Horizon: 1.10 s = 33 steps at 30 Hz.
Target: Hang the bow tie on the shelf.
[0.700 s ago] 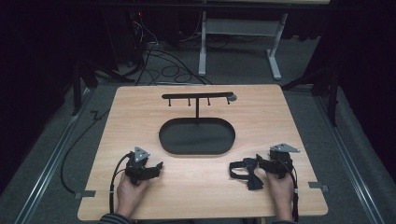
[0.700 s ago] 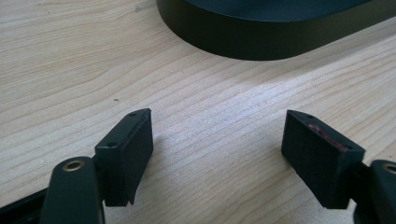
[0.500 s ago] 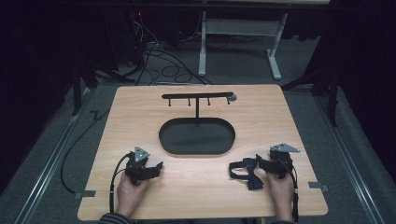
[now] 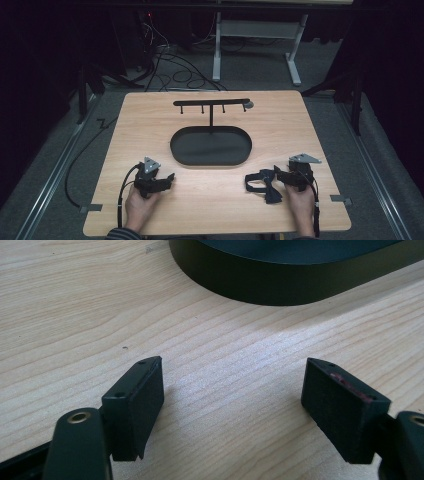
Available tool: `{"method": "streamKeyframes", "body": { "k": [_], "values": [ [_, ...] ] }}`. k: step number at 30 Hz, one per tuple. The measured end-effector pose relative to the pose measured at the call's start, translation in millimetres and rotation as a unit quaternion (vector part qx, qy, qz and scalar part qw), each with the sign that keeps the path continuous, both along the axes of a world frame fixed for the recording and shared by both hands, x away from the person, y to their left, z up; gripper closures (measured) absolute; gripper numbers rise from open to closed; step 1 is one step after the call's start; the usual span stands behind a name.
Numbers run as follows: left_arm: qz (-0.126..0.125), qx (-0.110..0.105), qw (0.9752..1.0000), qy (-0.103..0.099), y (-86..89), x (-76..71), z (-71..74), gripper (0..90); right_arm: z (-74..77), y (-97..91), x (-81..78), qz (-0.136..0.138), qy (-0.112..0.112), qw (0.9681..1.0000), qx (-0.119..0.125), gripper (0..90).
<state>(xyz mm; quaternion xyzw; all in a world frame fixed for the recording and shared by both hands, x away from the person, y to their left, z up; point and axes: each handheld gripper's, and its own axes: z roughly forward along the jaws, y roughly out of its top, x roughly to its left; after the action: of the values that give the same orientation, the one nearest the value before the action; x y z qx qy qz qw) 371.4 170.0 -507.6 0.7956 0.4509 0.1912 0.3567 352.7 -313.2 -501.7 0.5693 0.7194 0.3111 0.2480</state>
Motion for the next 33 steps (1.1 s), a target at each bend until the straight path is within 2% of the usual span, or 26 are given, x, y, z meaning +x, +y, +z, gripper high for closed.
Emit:
{"method": "streamKeyframes", "body": {
  "k": [5, 7, 8, 12, 19, 26, 33],
  "values": [
    [0.001, 0.0, 1.0, 0.0, -0.1, 0.2, 0.0, 25.5, 0.1, 0.1, -0.1, -0.003, 0.0, 1.0, 0.0, 37.8],
    [0.001, 0.0, 1.0, 0.0, -0.1, 0.3, 0.0, 25.5, 0.1, 0.2, -0.3, -0.004, -0.001, 1.0, -0.004, 39.5],
    [0.001, 0.0, 1.0, 0.0, -0.1, 0.2, 0.0, 25.6, 0.3, -0.9, -1.4, -0.002, -0.003, 1.0, -0.003, 44.0],
    [0.001, 0.0, 1.0, 0.0, -0.1, 0.3, 0.0, 25.5, 1.1, -6.0, -5.2, -0.007, -0.007, 1.0, 0.0, 45.7],
    [0.0, 0.0, 1.0, 0.0, -0.2, 0.5, 0.0, 25.5, 2.8, -15.0, -16.6, -0.01, -0.018, 0.9995, 0.026, 48.6],
    [0.001, 0.0, 1.0, 0.0, -0.3, 0.4, 0.0, 25.5, 9.1, -15.2, -26.1, 0.007, -0.03, 0.9984, 0.047, 53.4],
    [0.001, -0.001, 1.0, 0.001, -0.2, 0.3, 0.0, 25.5, 15.4, -1.5, -31.9, 0.029, -0.036, 0.9974, 0.056, 54.7]
  ]
}}
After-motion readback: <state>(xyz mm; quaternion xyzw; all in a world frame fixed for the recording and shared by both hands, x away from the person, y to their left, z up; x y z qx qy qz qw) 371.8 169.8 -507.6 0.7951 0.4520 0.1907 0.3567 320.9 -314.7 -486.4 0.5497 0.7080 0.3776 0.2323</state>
